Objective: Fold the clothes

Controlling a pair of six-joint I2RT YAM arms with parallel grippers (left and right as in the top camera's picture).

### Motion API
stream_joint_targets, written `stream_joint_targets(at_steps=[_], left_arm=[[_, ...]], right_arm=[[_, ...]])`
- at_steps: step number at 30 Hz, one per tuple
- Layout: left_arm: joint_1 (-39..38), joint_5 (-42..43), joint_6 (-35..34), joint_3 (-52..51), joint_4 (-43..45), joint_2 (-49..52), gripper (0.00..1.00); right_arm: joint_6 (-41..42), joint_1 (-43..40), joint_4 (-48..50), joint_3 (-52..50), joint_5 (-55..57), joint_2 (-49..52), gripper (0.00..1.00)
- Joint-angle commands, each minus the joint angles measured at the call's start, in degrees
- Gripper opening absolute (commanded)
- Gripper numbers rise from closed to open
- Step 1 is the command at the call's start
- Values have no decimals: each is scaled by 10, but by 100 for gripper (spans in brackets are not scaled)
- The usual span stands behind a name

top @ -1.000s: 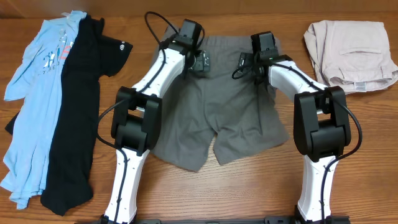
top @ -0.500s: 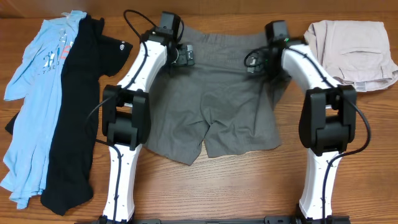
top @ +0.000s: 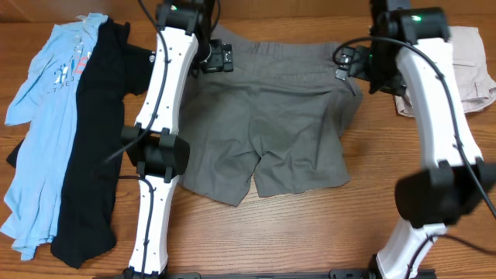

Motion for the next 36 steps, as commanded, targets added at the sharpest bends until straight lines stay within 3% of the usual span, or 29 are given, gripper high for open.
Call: stream_joint_targets(at_steps=[1, 8, 14, 20, 27, 32, 36], left_arm=[[-8, 37, 46, 84, -31, -8, 100], [-47, 118, 51, 85, -31, -52, 100], [-93, 111, 81, 50, -31, -124, 100], [-124, 39, 77, -90, -31, -241, 100], [-114, -45, 60, -254, -31, -361, 100], [-70, -56, 49, -271, -31, -421, 100], [-41, -56, 55, -271, -31, -433, 100]], right_arm=[[-4, 3, -27, 18, -5, -75, 100], [-19, 7, -87, -8, -25, -170, 100], [-30, 13, -76, -112, -63, -267, 100], [-60, 13, 41, -298, -64, -335, 100], [-93, 12, 240, -513, -68, -300, 100], [-97, 0, 327, -572, -80, -245, 100], [-97, -10, 357, -573, -105, -196, 92]])
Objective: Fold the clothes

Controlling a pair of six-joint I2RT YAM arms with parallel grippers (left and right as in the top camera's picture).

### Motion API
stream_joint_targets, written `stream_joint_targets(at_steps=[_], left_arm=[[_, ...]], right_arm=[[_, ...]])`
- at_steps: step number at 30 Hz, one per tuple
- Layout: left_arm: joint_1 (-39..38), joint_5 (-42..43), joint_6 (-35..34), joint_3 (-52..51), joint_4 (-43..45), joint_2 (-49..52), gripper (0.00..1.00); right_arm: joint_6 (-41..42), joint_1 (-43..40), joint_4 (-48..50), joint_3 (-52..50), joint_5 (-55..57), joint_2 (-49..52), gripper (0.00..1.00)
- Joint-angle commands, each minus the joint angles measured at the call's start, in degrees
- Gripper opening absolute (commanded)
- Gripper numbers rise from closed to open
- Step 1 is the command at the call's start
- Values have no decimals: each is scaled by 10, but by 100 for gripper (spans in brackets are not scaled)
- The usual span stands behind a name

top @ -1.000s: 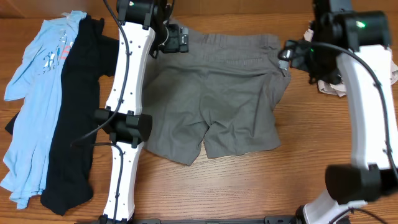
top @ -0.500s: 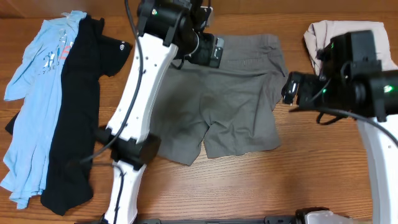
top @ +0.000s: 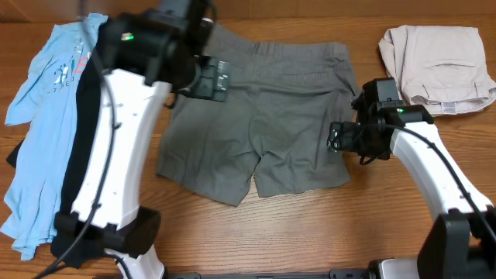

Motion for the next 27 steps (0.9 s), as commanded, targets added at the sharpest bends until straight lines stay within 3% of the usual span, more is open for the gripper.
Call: stream_joint_targets(at_steps=[1, 9, 20, 23, 27], left_arm=[[21, -16, -3, -2, 0, -27, 100], [29, -40, -1, -28, 0, -26, 100], [29, -41, -1, -31, 5, -25, 100], [29, -41, -1, -31, 5, -25, 100], [29, -41, -1, -31, 4, -25, 100]], right_arm=[[-6, -7, 13, 0, -25, 33, 89], [-16, -7, -1, -1, -46, 75, 61], [-16, -7, -4, -3, -49, 75, 36], [-16, -8, 10, -3, -68, 75, 17], [-16, -15, 17, -3, -83, 75, 5]])
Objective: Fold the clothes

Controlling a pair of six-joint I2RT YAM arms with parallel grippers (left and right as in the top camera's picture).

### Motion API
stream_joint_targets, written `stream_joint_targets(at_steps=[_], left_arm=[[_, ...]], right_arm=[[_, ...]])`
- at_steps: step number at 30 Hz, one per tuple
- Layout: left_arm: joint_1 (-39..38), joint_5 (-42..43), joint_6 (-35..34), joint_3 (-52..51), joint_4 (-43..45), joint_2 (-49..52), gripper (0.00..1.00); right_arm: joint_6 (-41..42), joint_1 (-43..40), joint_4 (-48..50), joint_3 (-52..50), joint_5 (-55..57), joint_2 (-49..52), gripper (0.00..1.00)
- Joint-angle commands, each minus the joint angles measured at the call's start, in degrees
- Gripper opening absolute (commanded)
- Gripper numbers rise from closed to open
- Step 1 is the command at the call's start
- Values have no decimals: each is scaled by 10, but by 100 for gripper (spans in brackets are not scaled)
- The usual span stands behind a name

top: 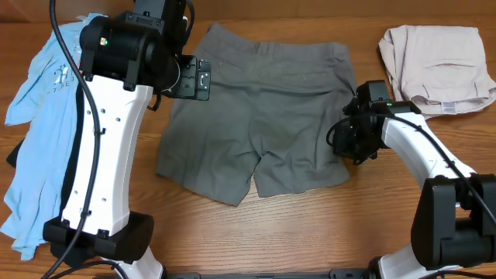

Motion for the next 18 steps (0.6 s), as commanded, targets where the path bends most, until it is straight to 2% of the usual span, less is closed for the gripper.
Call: stream_joint_targets(at_steps=[1, 9, 18], left_arm=[[3, -7, -2, -3, 0, -3, 100], [3, -7, -2, -3, 0, -3, 100], [3, -7, -2, -3, 2, -3, 100]], right_arm=[[-2, -11, 8, -3, -24, -2, 4], [6, -63, -4, -3, -24, -2, 4], [91, -180, -146, -3, -22, -3, 4]])
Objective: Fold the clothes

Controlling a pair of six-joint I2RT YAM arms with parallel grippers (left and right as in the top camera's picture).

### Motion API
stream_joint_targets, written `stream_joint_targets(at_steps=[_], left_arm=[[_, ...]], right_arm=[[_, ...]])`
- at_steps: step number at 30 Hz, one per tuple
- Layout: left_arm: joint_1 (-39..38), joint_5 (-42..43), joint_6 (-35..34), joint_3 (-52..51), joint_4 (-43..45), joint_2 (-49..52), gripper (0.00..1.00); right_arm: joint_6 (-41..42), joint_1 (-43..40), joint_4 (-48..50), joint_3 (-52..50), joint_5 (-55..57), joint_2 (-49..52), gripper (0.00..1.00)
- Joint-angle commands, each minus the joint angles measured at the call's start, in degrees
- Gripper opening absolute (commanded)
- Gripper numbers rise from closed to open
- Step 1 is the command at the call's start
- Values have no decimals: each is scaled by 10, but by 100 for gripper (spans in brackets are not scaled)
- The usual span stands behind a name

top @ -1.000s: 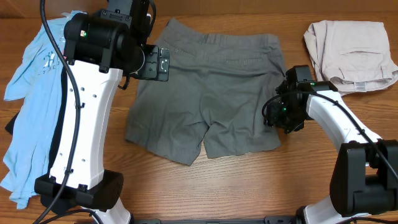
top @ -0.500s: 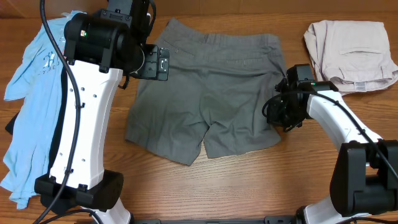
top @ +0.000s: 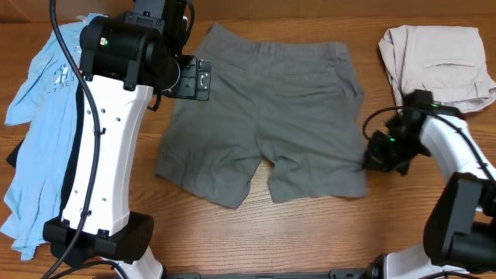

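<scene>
Grey shorts [top: 263, 116] lie spread flat in the middle of the table, waistband at the far side, legs toward me. My right gripper [top: 370, 160] sits low at the outer edge of the right leg and is shut on the fabric, which is drawn out to the right there. My left gripper [top: 201, 79] hangs raised over the left end of the waistband, holding nothing that I can see. Whether its jaws are open is not clear from this overhead view.
A light blue shirt [top: 39, 116] and a black garment [top: 74, 167] lie along the left side, partly under my left arm. A folded beige garment [top: 438, 58] rests at the far right corner. Bare wood runs along the front edge.
My right gripper has moved right and a little toward me, from the shorts' right side to beyond their edge. The right leg has been dragged out with it. The left arm has not moved.
Both grippers were at the waistband's two ends at the far side. Then the left one was raised near the left waist and the right one low at the right leg. The left stayed there, and the right has now pulled the leg's edge outward.
</scene>
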Motion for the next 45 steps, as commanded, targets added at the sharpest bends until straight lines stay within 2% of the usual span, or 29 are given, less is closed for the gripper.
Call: stream_joint_targets(at_steps=[1, 2, 3, 7, 10, 13, 15, 16, 18, 19, 24, 28, 33, 38, 40, 41, 45], left_arm=[[3, -6, -2, -3, 2, -3, 100], [3, -5, -2, -3, 3, -3, 100], [3, -5, -2, -3, 3, -3, 100], [3, -5, -2, -3, 3, -2, 100], [3, -5, 2, -4, 8, 3, 100], [3, 9, 37, -5, 34, 15, 100], [3, 27, 68, -5, 70, 31, 100], [3, 33, 79, -5, 93, 41, 100], [3, 40, 99, -5, 143, 72, 100], [3, 40, 99, -4, 159, 87, 100], [3, 45, 103, -4, 188, 162, 100], [3, 53, 129, -4, 191, 219, 100], [5, 53, 153, -4, 216, 255, 100], [14, 59, 145, -4, 250, 254, 100], [15, 65, 146, -4, 259, 254, 100], [15, 69, 146, -4, 262, 254, 100], [14, 70, 154, -4, 275, 254, 100]], right_arm=[[33, -18, -25, -2, 8, -3, 4], [33, -18, -27, -2, 11, -3, 4], [33, -18, -27, -2, 11, -3, 9], [32, -18, -27, -2, 10, -3, 42], [23, -18, -28, 1, 4, -5, 49], [-10, -18, -33, 13, -27, -19, 55], [-21, -16, -33, 25, -40, -35, 64], [-33, -11, -33, 32, -49, -47, 78], [-43, 9, -30, 41, -59, -67, 90], [-44, 21, -26, 42, -59, -72, 91], [-35, 101, 10, 42, -57, -74, 91], [24, 170, 62, 42, -12, -71, 89], [49, 228, 116, 36, 18, -38, 68], [49, 244, 133, 35, 23, 26, 54], [49, 244, 134, 35, 23, 45, 45], [50, 244, 134, 35, 26, 50, 42], [50, 234, 134, 32, 48, 55, 42]])
